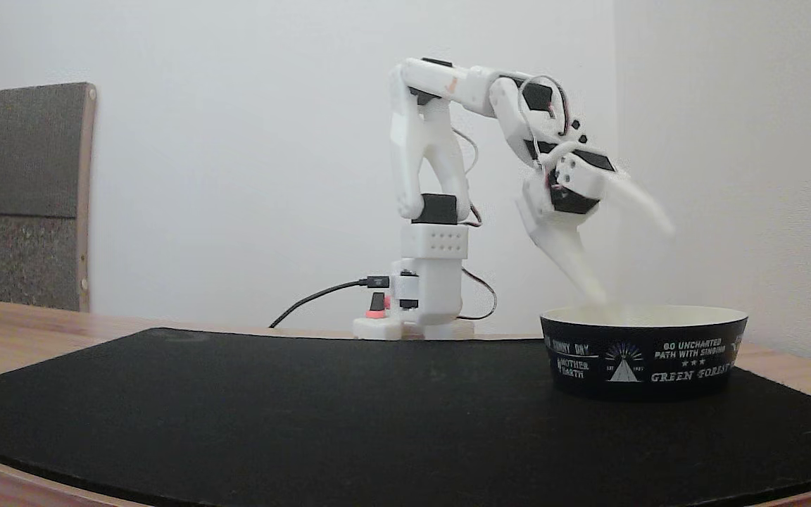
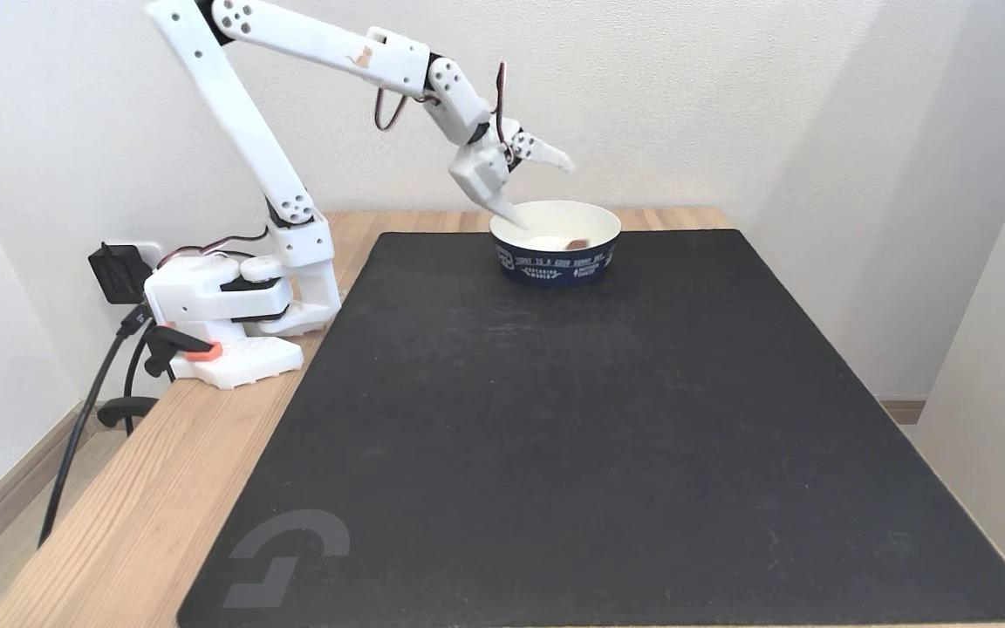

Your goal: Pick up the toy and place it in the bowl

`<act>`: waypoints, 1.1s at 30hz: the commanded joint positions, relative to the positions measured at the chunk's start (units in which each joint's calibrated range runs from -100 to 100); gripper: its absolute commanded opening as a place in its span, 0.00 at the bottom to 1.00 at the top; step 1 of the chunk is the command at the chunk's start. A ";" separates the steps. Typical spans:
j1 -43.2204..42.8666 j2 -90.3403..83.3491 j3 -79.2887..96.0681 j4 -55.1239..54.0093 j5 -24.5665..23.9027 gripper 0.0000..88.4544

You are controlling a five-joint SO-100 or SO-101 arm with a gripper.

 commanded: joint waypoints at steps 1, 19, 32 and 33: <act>5.46 -3.98 -0.64 -1.20 -0.26 0.41; 28.04 -66.17 46.14 9.13 -0.78 0.03; 23.53 -83.10 57.49 17.59 -4.49 0.04; 23.53 -83.10 57.49 17.59 -4.49 0.04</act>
